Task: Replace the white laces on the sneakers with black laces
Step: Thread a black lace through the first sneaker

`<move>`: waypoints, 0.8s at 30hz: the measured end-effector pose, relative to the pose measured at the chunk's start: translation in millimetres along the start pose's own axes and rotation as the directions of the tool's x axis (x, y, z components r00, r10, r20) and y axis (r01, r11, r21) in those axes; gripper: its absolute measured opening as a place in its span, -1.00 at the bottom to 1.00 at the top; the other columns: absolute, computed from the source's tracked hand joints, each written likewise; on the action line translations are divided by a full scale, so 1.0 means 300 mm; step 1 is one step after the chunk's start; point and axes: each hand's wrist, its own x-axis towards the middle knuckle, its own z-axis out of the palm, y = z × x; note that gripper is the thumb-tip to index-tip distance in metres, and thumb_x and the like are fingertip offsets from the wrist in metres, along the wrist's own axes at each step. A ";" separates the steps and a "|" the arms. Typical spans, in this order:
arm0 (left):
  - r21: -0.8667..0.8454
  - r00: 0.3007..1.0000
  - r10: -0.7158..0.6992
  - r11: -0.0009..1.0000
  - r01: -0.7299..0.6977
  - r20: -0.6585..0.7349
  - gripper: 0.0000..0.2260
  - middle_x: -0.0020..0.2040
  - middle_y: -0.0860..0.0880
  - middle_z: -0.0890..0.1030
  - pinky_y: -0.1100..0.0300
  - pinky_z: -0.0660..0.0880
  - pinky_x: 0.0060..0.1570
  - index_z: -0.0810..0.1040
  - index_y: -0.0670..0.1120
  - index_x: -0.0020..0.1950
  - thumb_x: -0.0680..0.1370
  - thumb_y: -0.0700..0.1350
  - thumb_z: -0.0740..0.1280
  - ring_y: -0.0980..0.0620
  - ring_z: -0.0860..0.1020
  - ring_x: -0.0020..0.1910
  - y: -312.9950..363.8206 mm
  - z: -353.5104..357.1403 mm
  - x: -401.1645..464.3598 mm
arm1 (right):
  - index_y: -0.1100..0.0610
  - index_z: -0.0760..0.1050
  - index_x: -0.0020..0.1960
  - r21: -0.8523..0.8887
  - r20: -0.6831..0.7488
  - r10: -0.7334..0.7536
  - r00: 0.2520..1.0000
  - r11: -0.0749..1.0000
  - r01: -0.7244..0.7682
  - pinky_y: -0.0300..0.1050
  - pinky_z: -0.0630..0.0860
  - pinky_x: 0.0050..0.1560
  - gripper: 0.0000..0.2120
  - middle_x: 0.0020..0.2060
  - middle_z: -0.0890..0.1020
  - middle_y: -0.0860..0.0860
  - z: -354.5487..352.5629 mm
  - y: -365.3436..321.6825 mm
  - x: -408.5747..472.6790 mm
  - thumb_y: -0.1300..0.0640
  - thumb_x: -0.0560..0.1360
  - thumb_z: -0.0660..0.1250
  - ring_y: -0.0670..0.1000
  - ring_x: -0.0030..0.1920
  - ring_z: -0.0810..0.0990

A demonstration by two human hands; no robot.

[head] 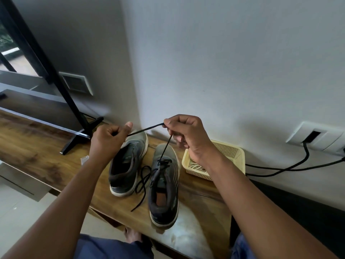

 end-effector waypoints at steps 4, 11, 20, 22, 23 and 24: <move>0.008 0.993 -0.086 0.996 0.087 -0.083 -0.37 -0.57 0.07 0.28 0.14 0.26 -0.34 0.35 -0.15 -0.40 0.59 0.34 0.33 0.10 0.27 -0.57 -0.003 -0.015 0.001 | 0.22 0.67 -0.10 -0.060 0.007 -0.006 1.000 0.998 0.006 -0.30 0.18 -0.50 -0.86 -0.38 0.52 0.02 -0.009 -0.012 -0.013 0.13 0.49 0.53 -0.08 -0.48 0.30; -0.389 0.896 -0.436 0.842 0.374 -0.082 -0.60 -0.22 -0.02 0.50 0.05 0.41 -0.20 0.49 -0.06 -0.09 0.70 0.22 0.13 0.00 0.44 -0.27 0.005 -0.032 0.009 | 0.25 0.68 -0.06 -0.092 -0.042 0.021 0.999 0.995 -0.025 -0.29 0.19 -0.52 -0.92 -0.31 0.57 0.11 -0.035 -0.017 -0.029 0.22 0.54 0.48 -0.07 -0.44 0.36; -0.806 0.902 -0.427 0.553 0.211 -0.057 -0.75 -0.31 0.01 0.59 0.19 0.63 -0.16 0.55 -0.08 -0.18 0.66 -0.03 0.41 0.09 0.60 -0.28 0.045 -0.068 0.006 | 0.21 0.67 -0.09 -0.304 0.077 0.135 0.988 0.947 -0.106 -0.26 0.29 -0.50 -0.94 -0.31 0.67 0.05 -0.024 0.017 -0.033 0.23 0.55 0.48 -0.07 -0.41 0.48; -0.916 0.907 -0.421 0.361 0.178 0.011 -0.85 -0.17 -0.02 0.70 0.16 0.67 0.04 0.61 -0.10 -0.09 0.62 -0.06 0.46 0.05 0.71 -0.10 0.044 -0.085 0.009 | 0.18 0.67 -0.08 -0.383 0.117 0.172 0.978 0.916 -0.115 -0.24 0.33 -0.48 -0.94 -0.26 0.69 0.03 -0.020 0.029 -0.039 0.19 0.55 0.48 -0.06 -0.35 0.56; -0.950 0.915 -0.399 0.261 0.169 0.053 -0.89 -0.10 -0.03 0.72 0.16 0.65 0.11 0.63 -0.09 -0.04 0.61 -0.07 0.46 0.04 0.72 0.00 0.042 -0.092 0.011 | 0.18 0.68 -0.04 -0.413 0.126 0.189 0.974 0.903 -0.122 -0.22 0.37 -0.48 -0.95 -0.22 0.70 0.03 -0.018 0.038 -0.040 0.19 0.55 0.48 -0.05 -0.31 0.61; -0.972 0.925 -0.369 0.167 0.163 0.091 -0.89 -0.06 -0.02 0.72 0.18 0.64 0.15 0.64 -0.09 -0.02 0.62 -0.07 0.44 0.06 0.72 0.05 0.045 -0.100 0.011 | 0.18 0.68 0.02 -0.438 0.118 0.201 0.973 0.889 -0.131 -0.20 0.42 -0.47 -0.93 -0.15 0.71 0.05 -0.015 0.049 -0.040 0.21 0.55 0.48 -0.03 -0.27 0.66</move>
